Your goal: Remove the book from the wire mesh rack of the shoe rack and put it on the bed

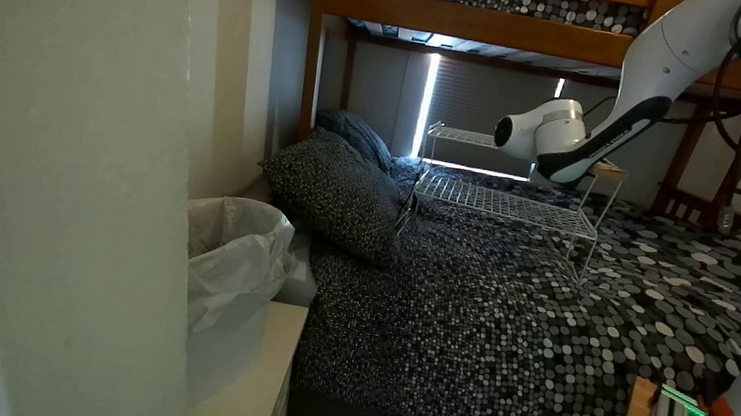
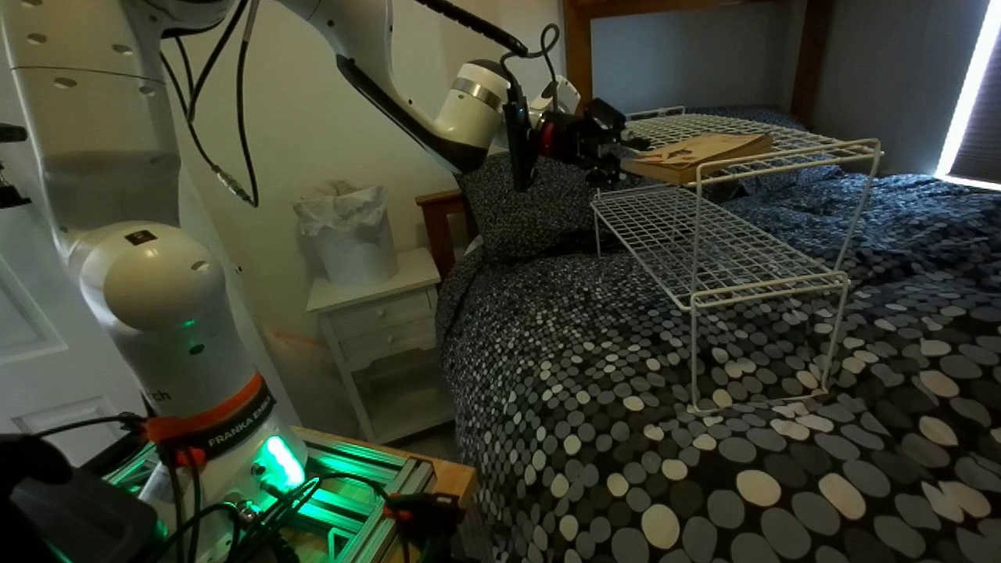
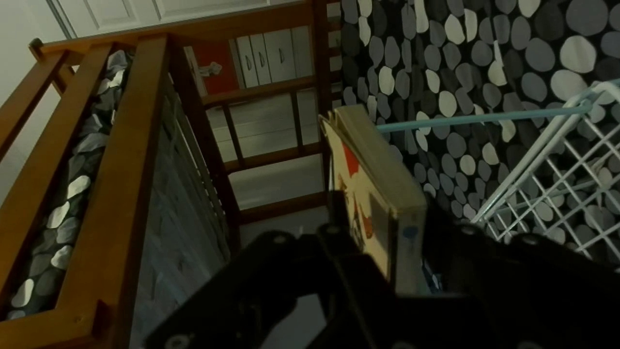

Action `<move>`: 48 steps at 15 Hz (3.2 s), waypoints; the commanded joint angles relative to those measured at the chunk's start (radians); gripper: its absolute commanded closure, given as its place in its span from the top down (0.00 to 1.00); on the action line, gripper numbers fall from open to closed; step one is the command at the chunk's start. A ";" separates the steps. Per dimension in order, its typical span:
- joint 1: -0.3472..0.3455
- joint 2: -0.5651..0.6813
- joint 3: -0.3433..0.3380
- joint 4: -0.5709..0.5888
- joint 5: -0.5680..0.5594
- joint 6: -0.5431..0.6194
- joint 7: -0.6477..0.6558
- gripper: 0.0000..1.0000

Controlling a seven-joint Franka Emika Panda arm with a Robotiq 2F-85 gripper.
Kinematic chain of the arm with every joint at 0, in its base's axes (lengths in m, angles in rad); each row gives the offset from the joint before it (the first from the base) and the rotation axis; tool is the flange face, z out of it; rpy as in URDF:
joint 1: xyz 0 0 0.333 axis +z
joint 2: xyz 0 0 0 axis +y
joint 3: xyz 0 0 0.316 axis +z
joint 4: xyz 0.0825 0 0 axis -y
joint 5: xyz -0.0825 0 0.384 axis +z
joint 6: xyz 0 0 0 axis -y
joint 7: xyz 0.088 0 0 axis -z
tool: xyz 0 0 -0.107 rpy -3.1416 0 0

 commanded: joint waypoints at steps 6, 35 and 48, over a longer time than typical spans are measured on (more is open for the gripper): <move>0.000 -0.011 0.004 0.001 0.020 0.013 0.000 0.04; 0.260 -0.548 0.126 -0.624 -0.648 0.343 0.272 0.17; 0.247 -0.299 0.126 -0.638 -0.454 0.186 0.312 0.04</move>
